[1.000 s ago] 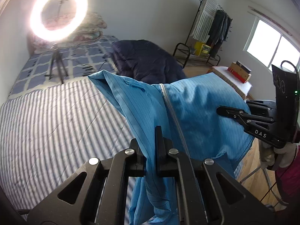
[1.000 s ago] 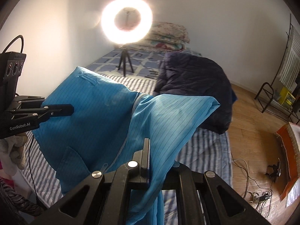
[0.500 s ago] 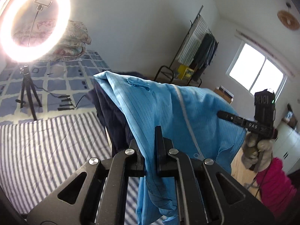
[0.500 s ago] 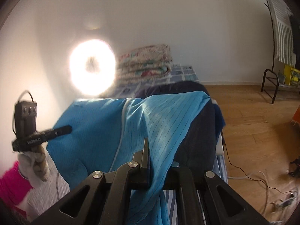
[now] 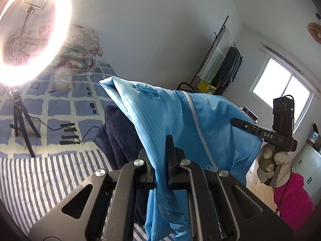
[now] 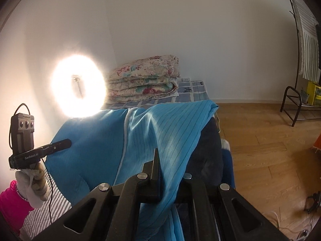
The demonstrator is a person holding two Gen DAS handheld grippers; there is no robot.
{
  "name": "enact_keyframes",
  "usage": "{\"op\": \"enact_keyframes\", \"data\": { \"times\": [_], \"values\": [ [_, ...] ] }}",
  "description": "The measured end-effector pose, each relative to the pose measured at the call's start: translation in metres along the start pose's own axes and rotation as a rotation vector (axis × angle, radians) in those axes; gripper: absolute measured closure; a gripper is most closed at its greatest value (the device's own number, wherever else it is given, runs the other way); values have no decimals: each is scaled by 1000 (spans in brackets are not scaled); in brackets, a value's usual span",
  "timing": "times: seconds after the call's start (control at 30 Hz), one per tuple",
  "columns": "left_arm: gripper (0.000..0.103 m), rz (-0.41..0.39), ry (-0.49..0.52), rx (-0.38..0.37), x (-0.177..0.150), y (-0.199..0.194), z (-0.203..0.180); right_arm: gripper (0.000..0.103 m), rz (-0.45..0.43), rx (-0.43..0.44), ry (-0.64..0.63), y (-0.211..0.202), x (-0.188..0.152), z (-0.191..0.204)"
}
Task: Fold large clothes
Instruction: 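Carry the folded jacket with both tools onto the dark navy garment pile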
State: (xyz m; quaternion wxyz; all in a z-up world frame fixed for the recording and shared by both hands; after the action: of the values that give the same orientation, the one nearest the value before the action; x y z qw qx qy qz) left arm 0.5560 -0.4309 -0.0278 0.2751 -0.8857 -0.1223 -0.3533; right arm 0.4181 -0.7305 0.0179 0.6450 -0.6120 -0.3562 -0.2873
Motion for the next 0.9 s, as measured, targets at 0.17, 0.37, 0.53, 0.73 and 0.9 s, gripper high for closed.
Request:
{"op": "enact_keyframes", "data": {
  "times": [0.17, 0.37, 0.53, 0.73, 0.9],
  "values": [
    [99, 7, -35, 16, 7, 35, 16, 101, 14, -1, -11, 34, 10, -26],
    [99, 38, -14, 50, 1, 67, 24, 101, 34, 33, 28, 61, 0, -58],
    [99, 53, -4, 79, -4, 82, 29, 101, 44, 70, 96, 85, -17, -84],
    [99, 63, 21, 105, -6, 93, 33, 101, 45, 80, 148, 104, -29, -106],
    [99, 60, 41, 120, -8, 97, 29, 100, 66, 61, 150, 120, -33, -112]
  ]
}}
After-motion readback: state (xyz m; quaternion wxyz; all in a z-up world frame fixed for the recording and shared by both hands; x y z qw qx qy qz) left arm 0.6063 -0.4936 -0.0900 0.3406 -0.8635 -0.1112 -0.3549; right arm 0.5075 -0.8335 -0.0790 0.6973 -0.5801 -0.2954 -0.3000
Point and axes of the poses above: each gripper's, at about its wrist camera, not at the fingertips, and y roughly the way its jaws point, z to its left, x to its top, the point moved 1 cm from there along y, roughly the way its jaws point, and after that the axes turned 11 degrees about -y, right-handed, at the moved point
